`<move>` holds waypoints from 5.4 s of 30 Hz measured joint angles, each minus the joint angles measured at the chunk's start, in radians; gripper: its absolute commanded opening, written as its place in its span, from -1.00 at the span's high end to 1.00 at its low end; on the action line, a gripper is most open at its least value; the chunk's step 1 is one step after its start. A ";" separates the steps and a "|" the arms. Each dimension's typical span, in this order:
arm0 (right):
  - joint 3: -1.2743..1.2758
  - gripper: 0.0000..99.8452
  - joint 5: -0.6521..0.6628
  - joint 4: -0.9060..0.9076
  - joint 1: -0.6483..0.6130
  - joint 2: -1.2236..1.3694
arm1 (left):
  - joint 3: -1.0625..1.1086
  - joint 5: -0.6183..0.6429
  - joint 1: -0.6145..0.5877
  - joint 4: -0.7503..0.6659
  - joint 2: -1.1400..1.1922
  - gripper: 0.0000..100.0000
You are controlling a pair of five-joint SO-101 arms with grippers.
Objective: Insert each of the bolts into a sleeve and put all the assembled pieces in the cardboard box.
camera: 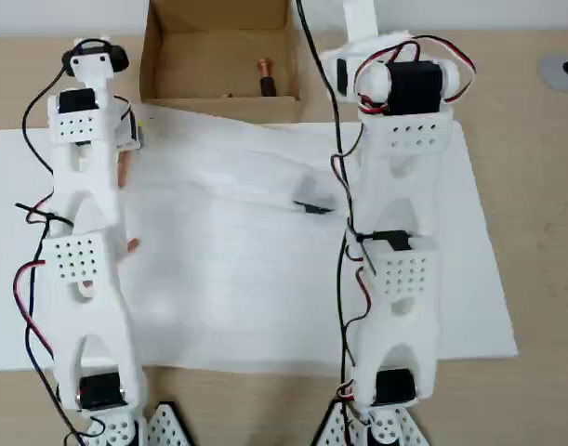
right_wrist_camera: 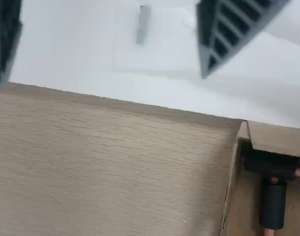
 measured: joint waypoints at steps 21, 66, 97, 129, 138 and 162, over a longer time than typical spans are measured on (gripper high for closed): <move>0.000 0.42 0.000 0.000 0.000 0.000 | -0.193 -0.077 0.021 0.307 0.049 0.99; 1.364 0.42 0.747 0.000 -0.026 -0.419 | 1.499 0.101 0.089 0.023 -2.131 0.99; 1.132 0.42 0.987 -0.023 -0.086 -0.068 | 1.809 0.101 0.089 0.008 -2.490 0.99; 0.867 0.98 0.976 0.000 -0.080 0.138 | 1.815 0.101 0.089 -0.031 -2.490 0.99; 0.862 0.98 0.818 0.000 -0.086 -0.130 | 1.794 0.101 0.089 -0.031 -2.490 0.99; 1.384 0.98 0.359 -0.025 -0.551 -1.409 | 1.505 0.109 0.089 -0.057 -2.518 0.99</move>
